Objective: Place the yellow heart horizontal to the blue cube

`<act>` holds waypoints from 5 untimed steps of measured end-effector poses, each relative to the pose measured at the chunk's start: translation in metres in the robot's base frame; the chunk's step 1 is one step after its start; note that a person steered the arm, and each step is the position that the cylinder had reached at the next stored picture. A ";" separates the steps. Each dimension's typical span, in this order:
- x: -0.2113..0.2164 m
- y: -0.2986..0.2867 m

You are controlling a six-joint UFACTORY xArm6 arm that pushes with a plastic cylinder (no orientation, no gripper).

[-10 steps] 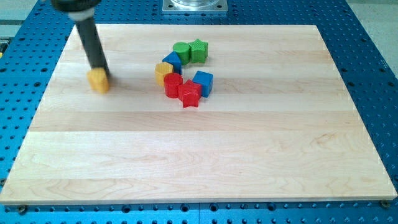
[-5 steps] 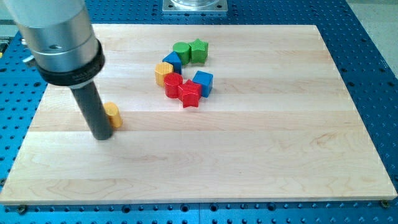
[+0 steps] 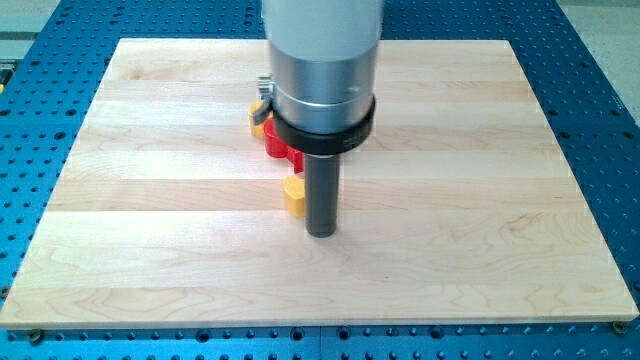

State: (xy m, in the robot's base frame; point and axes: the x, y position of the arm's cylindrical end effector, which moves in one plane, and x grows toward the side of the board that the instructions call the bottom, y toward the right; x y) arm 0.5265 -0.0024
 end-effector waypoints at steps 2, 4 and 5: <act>-0.011 -0.021; 0.028 0.044; 0.022 -0.024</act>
State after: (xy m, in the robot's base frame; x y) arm 0.5482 -0.0267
